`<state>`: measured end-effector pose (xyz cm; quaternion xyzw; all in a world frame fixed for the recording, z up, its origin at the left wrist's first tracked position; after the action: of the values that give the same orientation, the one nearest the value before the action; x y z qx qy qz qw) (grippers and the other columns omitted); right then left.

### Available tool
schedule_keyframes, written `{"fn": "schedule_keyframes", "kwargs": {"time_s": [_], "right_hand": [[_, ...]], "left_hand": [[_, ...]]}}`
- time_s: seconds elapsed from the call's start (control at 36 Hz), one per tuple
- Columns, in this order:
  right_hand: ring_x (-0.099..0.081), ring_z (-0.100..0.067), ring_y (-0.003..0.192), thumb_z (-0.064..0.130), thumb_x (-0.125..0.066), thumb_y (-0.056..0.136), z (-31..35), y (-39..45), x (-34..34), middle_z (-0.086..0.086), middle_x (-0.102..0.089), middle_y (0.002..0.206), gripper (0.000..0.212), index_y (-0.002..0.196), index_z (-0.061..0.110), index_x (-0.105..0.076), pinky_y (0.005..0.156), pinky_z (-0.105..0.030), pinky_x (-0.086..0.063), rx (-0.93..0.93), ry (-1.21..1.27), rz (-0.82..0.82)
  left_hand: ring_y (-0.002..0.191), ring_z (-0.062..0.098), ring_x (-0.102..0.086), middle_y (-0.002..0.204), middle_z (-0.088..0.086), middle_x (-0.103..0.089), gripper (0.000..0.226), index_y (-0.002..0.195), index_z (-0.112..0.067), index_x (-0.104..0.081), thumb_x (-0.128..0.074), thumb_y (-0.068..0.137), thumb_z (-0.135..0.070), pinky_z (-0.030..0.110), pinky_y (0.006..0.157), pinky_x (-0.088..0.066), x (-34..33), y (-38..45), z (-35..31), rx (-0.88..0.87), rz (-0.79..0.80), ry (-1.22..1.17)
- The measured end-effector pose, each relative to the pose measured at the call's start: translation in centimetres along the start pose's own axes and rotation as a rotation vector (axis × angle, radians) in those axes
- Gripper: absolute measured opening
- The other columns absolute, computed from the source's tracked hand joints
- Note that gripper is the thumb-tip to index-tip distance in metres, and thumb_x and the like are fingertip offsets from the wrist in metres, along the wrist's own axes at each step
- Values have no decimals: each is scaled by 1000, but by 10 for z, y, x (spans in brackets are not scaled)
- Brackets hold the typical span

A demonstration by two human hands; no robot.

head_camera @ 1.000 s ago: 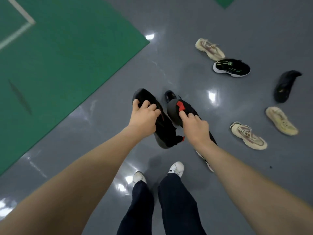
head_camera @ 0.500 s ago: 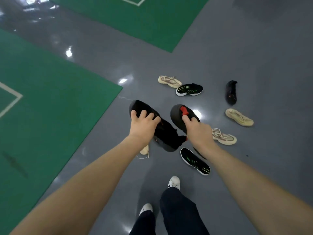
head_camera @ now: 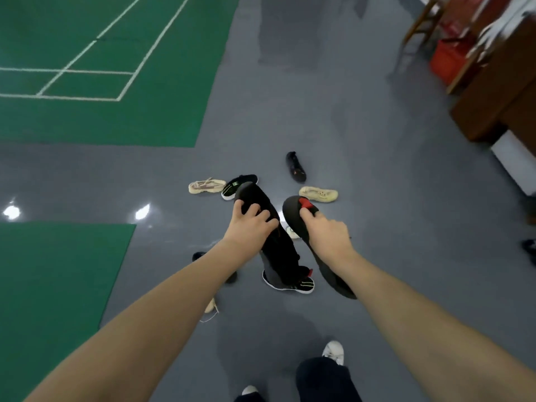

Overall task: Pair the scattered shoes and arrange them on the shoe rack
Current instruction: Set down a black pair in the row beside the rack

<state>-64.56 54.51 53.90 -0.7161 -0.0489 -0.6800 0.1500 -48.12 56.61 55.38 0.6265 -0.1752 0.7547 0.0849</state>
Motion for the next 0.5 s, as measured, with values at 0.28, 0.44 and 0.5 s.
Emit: {"fn": "schedule_keyframes", "kwargs": {"time_s": [0.28,0.44,0.5], "right_hand": [[-46,-26,59,-2,-48,88,-197,-8,16,-11,-49,111,44,126,16,-35,49,-31,-29,-248,141,-48],[-42,-25,59,-2,-47,88,-316,-13,17,-6,-44,84,42,125,15,-35,48,-30,-27,-326,167,-55],[-44,-25,60,-2,-45,89,-358,-17,17,-5,-43,80,40,123,15,-35,50,-32,-29,-339,169,-58]], "left_hand": [[127,26,-36,124,1,-48,36,128,-22,-44,-45,93,-14,52,108,-15,65,141,-139,-276,-90,141],[128,25,-36,123,1,-49,36,128,-23,-43,-44,93,-12,52,108,-16,93,222,-236,-367,-114,188],[128,25,-36,123,2,-49,36,129,-22,-43,-44,94,-13,54,107,-16,105,250,-273,-393,-113,172]]}}
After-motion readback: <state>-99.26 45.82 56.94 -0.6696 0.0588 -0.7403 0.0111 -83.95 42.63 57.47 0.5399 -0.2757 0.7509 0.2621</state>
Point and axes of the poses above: each hand's wrist, its own y-axis towards the middle knuckle, its own x-axis out of the back of the hand, z = x × y, the point moved 2 cm from there along y, towards the middle knuckle
